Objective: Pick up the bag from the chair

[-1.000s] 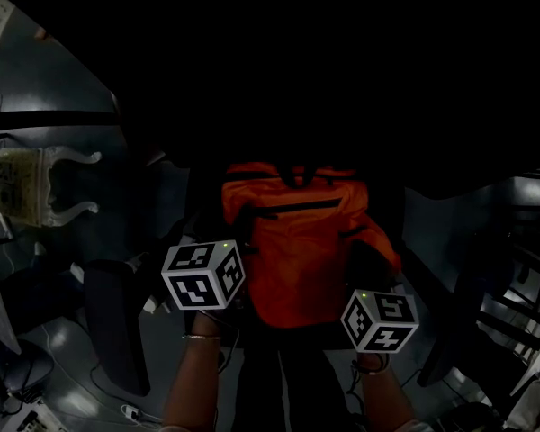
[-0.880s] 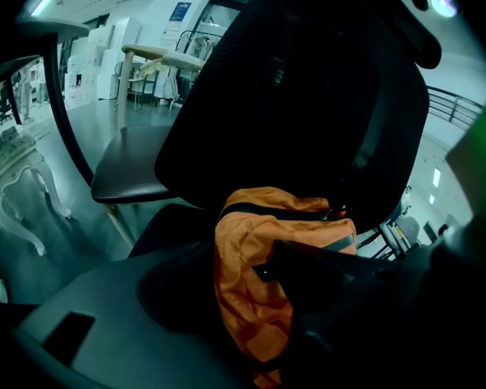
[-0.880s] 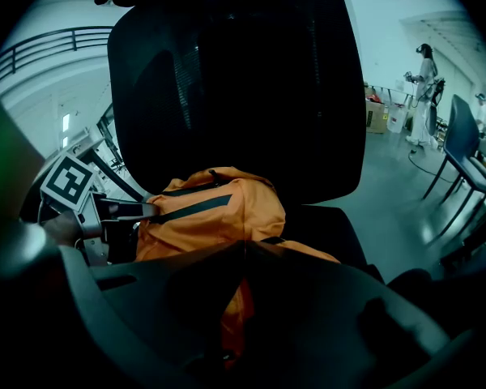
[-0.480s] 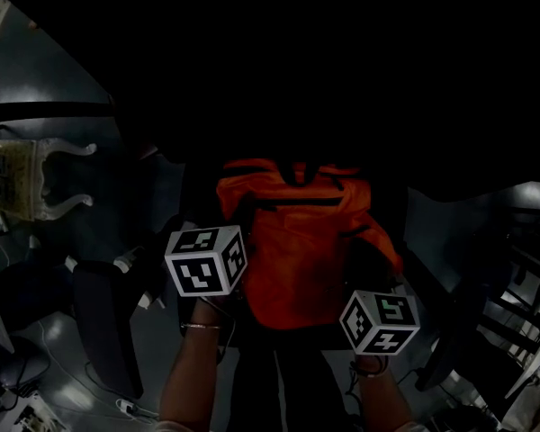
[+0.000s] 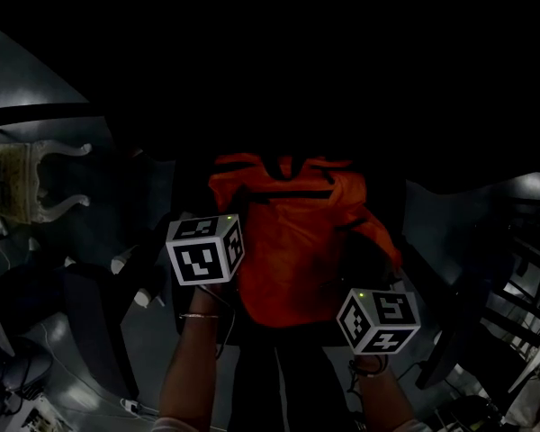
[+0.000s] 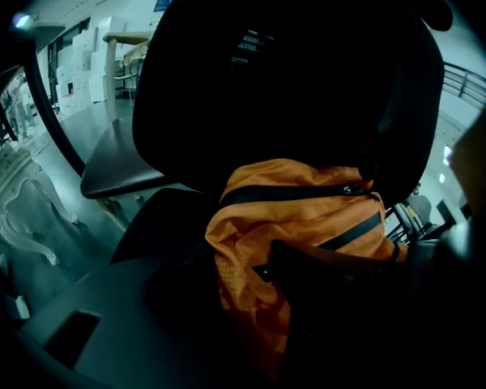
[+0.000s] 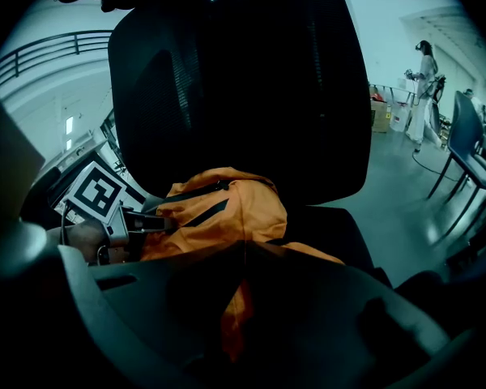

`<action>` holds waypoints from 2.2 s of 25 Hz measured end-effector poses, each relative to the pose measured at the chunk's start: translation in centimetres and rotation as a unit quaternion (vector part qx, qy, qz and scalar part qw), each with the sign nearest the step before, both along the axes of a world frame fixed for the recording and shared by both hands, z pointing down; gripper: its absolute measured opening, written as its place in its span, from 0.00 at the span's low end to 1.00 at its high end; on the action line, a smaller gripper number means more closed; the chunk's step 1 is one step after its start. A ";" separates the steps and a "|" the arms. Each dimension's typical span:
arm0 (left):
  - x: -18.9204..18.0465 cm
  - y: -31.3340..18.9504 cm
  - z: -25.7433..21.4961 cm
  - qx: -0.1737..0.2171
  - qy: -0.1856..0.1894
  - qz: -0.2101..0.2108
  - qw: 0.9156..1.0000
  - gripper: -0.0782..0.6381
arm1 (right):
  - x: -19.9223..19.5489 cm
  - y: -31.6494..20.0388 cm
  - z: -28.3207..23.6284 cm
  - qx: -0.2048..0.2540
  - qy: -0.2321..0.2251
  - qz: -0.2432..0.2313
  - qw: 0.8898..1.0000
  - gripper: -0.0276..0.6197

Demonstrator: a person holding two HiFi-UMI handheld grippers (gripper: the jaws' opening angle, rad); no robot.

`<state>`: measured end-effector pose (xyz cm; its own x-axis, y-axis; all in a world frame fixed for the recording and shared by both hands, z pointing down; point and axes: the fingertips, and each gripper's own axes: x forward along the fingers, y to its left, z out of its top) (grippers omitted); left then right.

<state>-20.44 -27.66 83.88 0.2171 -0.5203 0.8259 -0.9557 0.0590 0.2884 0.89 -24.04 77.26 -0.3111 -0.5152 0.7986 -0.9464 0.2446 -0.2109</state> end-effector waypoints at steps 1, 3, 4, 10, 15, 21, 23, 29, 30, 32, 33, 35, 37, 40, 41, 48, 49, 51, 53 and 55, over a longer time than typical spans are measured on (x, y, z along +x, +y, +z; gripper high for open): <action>-0.1 0.0 0.0 0.001 -0.005 0.002 1.000 0.42 | 0.0 0.0 0.0 0.000 0.000 -0.001 1.000 0.09; -0.1 0.0 0.1 0.002 -0.013 0.004 1.000 0.41 | -0.1 0.1 0.0 0.000 0.000 -0.001 1.000 0.09; -0.1 0.1 0.1 0.000 -0.017 0.005 1.000 0.41 | -0.1 0.1 0.0 0.000 0.000 -0.001 1.000 0.09; 0.1 0.2 0.2 -0.007 -0.027 0.013 1.000 0.37 | 0.0 0.2 0.1 0.000 -0.001 -0.001 1.000 0.09; 0.6 0.5 0.3 -0.013 -0.022 0.015 1.000 0.30 | 0.0 0.4 0.1 -0.001 -0.001 0.001 1.000 0.09; 0.4 0.8 0.0 -0.014 -0.015 0.014 1.000 0.21 | 0.2 0.6 0.2 -0.004 -0.001 0.007 1.000 0.09; 0.3 0.9 -0.2 -0.013 -0.018 0.016 1.000 0.20 | 0.2 0.7 0.2 -0.004 0.000 0.010 1.000 0.09; 0.2 1.3 -1.3 -0.002 -0.025 0.016 1.000 0.18 | 0.4 1.0 0.0 -0.004 -0.002 0.016 1.000 0.09; 0.1 1.4 -1.7 0.000 -0.025 0.016 1.000 0.17 | 0.4 1.0 -0.2 -0.004 -0.002 0.018 1.000 0.09; 0.1 1.8 -2.4 0.003 -0.025 0.016 1.000 0.17 | 0.5 1.3 -0.5 -0.004 -0.003 0.022 1.000 0.09; 0.1 1.9 -2.8 0.004 -0.025 0.017 1.000 0.16 | 0.7 1.4 -0.8 -0.004 -0.003 0.024 1.000 0.09; 0.6 2.3 -3.7 0.006 -0.026 0.018 0.999 0.16 | 1.2 1.7 -1.4 -0.002 -0.006 0.028 1.000 0.09; 1.1 2.6 -4.5 0.010 -0.029 0.020 0.999 0.16 | 1.7 1.9 -2.1 0.004 -0.009 0.032 0.999 0.09; 1.5 3.1 -5.6 0.015 -0.032 0.023 0.999 0.16 | 2.2 2.4 -2.8 0.011 -0.011 0.036 0.999 0.09; 1.6 3.3 -5.9 0.017 -0.032 0.023 0.999 0.16 | 2.3 2.6 -3.0 0.012 -0.011 0.036 0.999 0.09; 2.6 4.7 -9.1 0.031 -0.025 0.021 0.999 0.15 | 3.4 4.1 -4.7 0.008 -0.016 0.048 0.999 0.09; 2.9 4.8 -9.6 0.033 -0.024 0.022 0.999 0.15 | 3.6 4.1 -5.0 0.009 -0.018 0.052 0.998 0.09; 3.4 5.3 -10.8 0.036 -0.023 0.027 0.999 0.15 | 3.9 4.3 -6.0 0.011 -0.020 0.059 0.998 0.09; 3.7 5.9 -11.8 0.037 -0.023 0.037 0.998 0.15 | 3.8 4.6 -7.1 0.015 -0.019 0.063 0.998 0.09; 4.1 6.3 -12.9 0.040 -0.023 0.045 0.998 0.15 | 3.8 4.4 -8.2 0.022 -0.021 0.065 0.997 0.09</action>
<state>-16.36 -21.38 70.95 0.2289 -0.5654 0.7924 -0.9683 -0.0485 0.2451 4.67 -19.62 69.05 -0.2716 -0.5879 0.7620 -0.9615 0.1306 -0.2419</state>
